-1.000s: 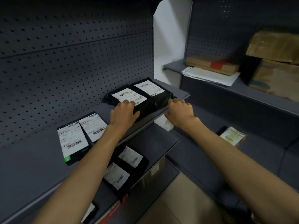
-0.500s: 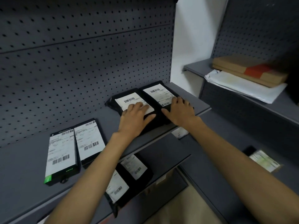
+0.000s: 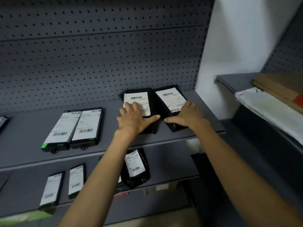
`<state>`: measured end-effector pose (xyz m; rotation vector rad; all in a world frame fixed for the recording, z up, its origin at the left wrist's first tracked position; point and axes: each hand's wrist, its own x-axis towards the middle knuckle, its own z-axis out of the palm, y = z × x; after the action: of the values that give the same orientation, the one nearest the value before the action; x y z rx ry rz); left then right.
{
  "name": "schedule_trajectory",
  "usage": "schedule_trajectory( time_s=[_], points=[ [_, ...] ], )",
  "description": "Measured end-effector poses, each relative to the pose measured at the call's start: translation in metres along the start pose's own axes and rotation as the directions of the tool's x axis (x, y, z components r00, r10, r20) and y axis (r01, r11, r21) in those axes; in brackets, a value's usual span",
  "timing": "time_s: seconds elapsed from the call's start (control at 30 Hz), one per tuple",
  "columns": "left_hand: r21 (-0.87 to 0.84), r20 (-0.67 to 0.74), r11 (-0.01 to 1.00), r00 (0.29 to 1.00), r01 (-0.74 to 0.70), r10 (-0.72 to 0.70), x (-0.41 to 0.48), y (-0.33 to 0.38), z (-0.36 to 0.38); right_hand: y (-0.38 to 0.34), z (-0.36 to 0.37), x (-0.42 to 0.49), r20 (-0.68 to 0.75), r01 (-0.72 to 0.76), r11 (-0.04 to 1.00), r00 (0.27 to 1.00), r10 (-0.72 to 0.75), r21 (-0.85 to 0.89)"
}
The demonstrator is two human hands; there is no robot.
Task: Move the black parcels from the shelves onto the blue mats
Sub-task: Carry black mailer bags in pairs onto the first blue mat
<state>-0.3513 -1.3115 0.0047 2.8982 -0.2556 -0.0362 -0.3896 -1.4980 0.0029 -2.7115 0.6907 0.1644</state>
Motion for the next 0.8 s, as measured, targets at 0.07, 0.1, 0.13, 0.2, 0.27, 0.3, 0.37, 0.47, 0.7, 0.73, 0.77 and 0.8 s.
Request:
schedule_trajectory(
  time_s=[0.07,0.1,0.13,0.2,0.27,0.3,0.37,0.47,0.7,0.73,0.77,0.8],
  points=[
    [-0.042,0.030,0.993,0.994,0.110,-0.109,-0.003,0.004,0.000,0.009,-0.002,0.005,-0.009,0.031,0.999,0.999,-0.031,0.021],
    [-0.064,0.049,0.985,0.986,0.160,-0.157,-0.005,0.003,0.001,0.012,-0.002,0.007,-0.017,0.043,0.999,0.999,-0.043,0.021],
    [-0.085,0.067,0.975,0.977,0.207,-0.201,-0.007,0.001,0.000,0.014,-0.003,0.009,-0.022,0.054,0.998,0.998,-0.054,0.015],
    [-0.124,0.096,0.954,0.960,0.274,-0.263,-0.010,-0.006,-0.002,0.015,-0.004,0.012,-0.027,0.066,0.998,0.997,-0.066,0.021],
    [-0.166,0.108,0.939,0.952,0.301,-0.286,-0.013,-0.012,-0.003,0.016,-0.002,0.012,-0.045,0.074,0.996,0.996,-0.071,0.049],
    [-0.196,0.104,0.931,0.951,0.307,-0.292,-0.014,-0.013,-0.003,0.016,-0.001,0.012,-0.062,0.077,0.995,0.995,-0.073,0.062],
    [-0.269,0.058,0.910,0.948,0.316,-0.312,-0.018,-0.012,0.000,0.018,0.002,0.011,-0.102,0.078,0.993,0.992,-0.068,0.092],
    [-0.365,-0.059,0.875,0.931,0.317,-0.361,-0.025,-0.008,0.007,0.023,0.006,0.008,-0.147,0.081,0.984,0.987,-0.057,0.161],
    [-0.513,-0.243,0.821,0.876,0.249,-0.417,-0.034,-0.011,0.011,0.016,-0.001,-0.002,-0.260,0.174,0.926,0.962,-0.087,0.334],
    [-0.520,-0.285,0.824,0.864,0.225,-0.415,-0.034,-0.014,0.008,0.010,-0.003,-0.003,-0.288,0.205,0.915,0.952,-0.103,0.349],
    [-0.522,-0.326,0.828,0.850,0.203,-0.414,-0.035,-0.018,0.003,0.003,-0.006,-0.005,-0.312,0.234,0.904,0.942,-0.121,0.357],
    [-0.523,-0.363,0.832,0.834,0.186,-0.415,-0.036,-0.024,-0.002,-0.006,-0.008,-0.007,-0.334,0.262,0.895,0.933,-0.138,0.362]
  ],
)
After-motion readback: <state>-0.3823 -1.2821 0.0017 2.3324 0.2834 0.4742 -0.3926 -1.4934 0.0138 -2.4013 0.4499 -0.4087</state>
